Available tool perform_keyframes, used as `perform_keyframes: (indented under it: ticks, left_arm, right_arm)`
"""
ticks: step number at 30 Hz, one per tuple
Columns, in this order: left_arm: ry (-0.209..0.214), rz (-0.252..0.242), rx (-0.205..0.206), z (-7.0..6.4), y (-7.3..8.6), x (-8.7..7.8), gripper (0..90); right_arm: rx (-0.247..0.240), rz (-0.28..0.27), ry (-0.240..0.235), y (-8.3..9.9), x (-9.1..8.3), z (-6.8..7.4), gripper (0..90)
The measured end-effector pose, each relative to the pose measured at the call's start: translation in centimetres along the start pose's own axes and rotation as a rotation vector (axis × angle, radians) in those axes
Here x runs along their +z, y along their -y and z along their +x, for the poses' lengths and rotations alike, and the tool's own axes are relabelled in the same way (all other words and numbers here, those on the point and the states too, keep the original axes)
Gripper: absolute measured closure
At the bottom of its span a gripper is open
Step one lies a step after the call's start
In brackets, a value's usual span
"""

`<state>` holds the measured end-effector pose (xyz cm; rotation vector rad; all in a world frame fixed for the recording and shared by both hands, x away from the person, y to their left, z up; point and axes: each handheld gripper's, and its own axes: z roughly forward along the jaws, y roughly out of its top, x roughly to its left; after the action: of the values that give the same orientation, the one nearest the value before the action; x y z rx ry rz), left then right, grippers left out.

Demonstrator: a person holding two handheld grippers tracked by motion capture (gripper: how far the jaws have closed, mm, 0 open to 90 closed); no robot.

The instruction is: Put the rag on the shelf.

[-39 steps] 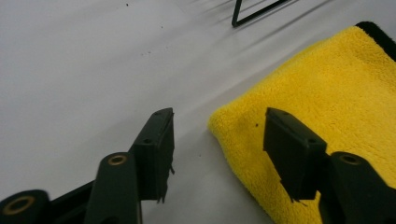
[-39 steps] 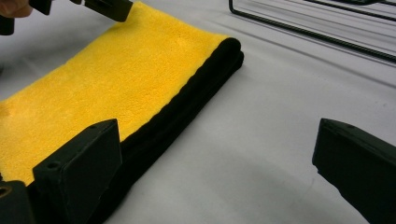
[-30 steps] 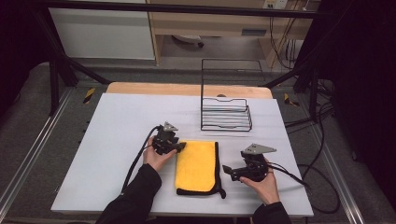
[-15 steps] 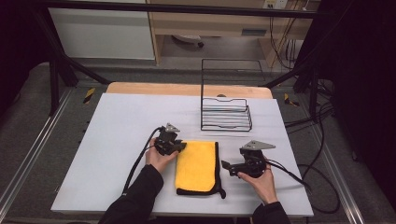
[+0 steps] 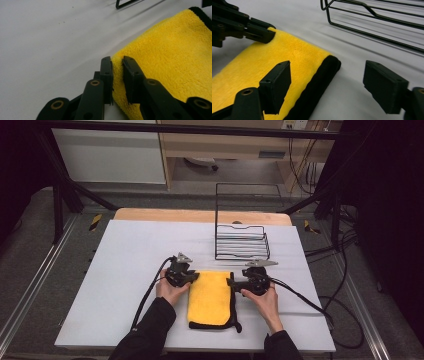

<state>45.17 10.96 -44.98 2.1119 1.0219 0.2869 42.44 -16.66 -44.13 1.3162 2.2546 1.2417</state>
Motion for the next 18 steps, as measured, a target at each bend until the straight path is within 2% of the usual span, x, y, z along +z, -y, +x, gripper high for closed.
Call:
perform_keyframes:
  ticks: [3, 8, 13, 18]
  left_arm:
    - [-0.003, 0.000, 0.009, -0.1, 0.0, 0.0, 78.0]
    - [-0.005, -0.003, 0.018, 0.0, 0.0, 0.0, 78.0]
    - [-0.001, -0.004, 0.022, 0.0, 0.0, 0.0, 77.9]
    - [0.003, -0.003, 0.030, 0.1, 0.0, 0.0, 77.8]
  right_arm:
    - [-0.013, 0.019, 0.007, -0.2, 1.1, 0.0, 30.4]
    - [0.002, 0.035, 0.004, -0.1, 2.2, -0.2, 43.4]
    - [0.026, 0.049, -0.026, -0.1, 2.6, -0.3, 53.6]
    - [0.052, 0.063, -0.041, -0.2, 2.7, -0.4, 59.2]
